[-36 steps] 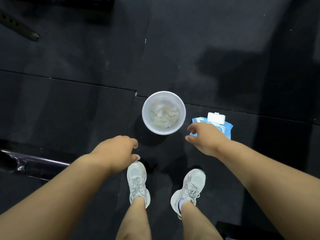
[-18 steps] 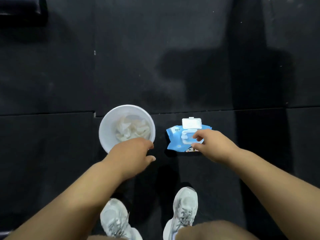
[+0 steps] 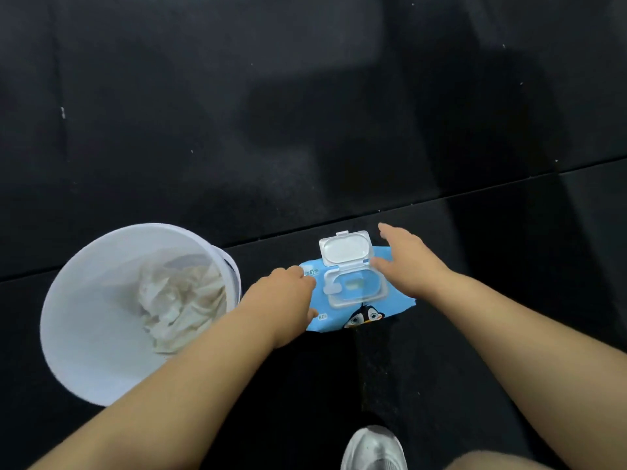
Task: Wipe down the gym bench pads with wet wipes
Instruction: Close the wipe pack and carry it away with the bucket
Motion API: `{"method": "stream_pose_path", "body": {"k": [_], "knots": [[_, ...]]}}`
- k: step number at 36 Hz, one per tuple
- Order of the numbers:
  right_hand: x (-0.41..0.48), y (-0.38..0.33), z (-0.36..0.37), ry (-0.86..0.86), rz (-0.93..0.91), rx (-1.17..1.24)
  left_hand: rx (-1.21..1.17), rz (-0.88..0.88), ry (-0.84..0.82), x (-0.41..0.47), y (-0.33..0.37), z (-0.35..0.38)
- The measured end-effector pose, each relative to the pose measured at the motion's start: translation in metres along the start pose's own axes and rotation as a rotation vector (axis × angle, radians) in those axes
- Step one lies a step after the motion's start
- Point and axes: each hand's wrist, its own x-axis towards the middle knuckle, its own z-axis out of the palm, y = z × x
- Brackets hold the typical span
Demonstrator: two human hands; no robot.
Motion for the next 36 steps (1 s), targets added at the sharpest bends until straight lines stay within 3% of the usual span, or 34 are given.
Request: {"method": "stream_pose_path", "body": {"k": [5,11,13,17,21,29,36], "knots": [[0.016,0.007,0.017,-0.099,0.007,0.243,-0.061,-0.028,-0.006,0.018,0.001,0.026],[0.003,0.007,0.012,0.099,-0.046,0.702,-0.155,-0.048,0.049,0.020,0.003,0.041],[-0.005,0.006,0.006,0.067,-0.087,0.640,-0.187,-0.051,0.073,0.020,0.001,0.044],[-0.012,0.010,0.011,0.014,-0.152,0.219,-0.215,-0.065,0.145,0.021,0.000,0.048],[-0.009,0.014,0.031,0.064,-0.194,-0.077,-0.178,-0.062,0.221,0.024,0.003,0.050],[-0.008,0.009,0.055,0.194,-0.119,-0.381,-0.038,-0.016,0.210,0.019,0.003,0.064],[-0.006,0.003,0.054,0.137,-0.112,-0.415,0.011,-0.017,0.204,0.021,0.002,0.051]]}}
